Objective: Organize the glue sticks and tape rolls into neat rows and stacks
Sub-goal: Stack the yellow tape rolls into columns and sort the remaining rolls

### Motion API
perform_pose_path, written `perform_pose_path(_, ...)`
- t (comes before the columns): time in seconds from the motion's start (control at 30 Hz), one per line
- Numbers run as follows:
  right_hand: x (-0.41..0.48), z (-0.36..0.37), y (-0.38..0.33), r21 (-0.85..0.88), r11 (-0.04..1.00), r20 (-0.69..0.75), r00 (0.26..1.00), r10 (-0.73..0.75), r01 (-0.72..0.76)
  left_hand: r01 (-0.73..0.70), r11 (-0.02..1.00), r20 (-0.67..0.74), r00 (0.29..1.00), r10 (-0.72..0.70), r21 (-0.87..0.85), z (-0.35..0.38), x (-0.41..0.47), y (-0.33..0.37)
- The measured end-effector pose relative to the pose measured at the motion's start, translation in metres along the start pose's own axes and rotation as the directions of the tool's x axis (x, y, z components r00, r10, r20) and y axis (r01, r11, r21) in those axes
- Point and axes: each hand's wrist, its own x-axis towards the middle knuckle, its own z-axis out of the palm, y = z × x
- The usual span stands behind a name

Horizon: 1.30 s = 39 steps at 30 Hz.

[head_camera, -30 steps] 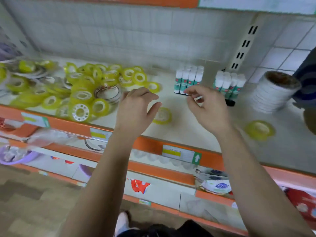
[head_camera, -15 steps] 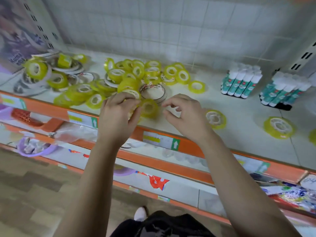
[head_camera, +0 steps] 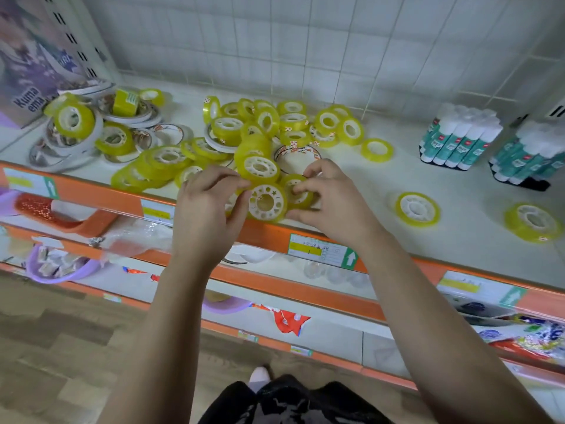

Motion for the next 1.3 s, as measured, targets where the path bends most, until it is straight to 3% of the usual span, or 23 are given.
perform_pose_path(0.23, -0.008, -0.004, 0.009, -0.048, 0.999, -0.115, 0.993, 0.006, -0.012, -0.012, 0.997, 0.020, 1.000, 0.014, -0.072, 0.006, -0.002, 0.019)
perform_pose_path(0.4, -0.018, -0.011, 0.016, -0.035, 0.999, -0.164, 0.986, 0.009, -0.015, 0.035, 0.999, 0.054, 0.998, -0.033, -0.027, 0.020, -0.005, 0.026)
perform_pose_path(0.97, -0.035, -0.023, 0.025, 0.032, 0.999, -0.200, 0.979, 0.048, -0.042, 0.153, 0.986, 0.107, 0.981, -0.160, 0.070, 0.035, 0.010, 0.034)
perform_pose_path(1.3, -0.038, -0.022, 0.028, 0.035, 0.999, -0.237, 0.971, 0.026, -0.018, 0.021, 0.999, 0.074, 0.997, -0.024, 0.039, 0.031, 0.010, 0.040)
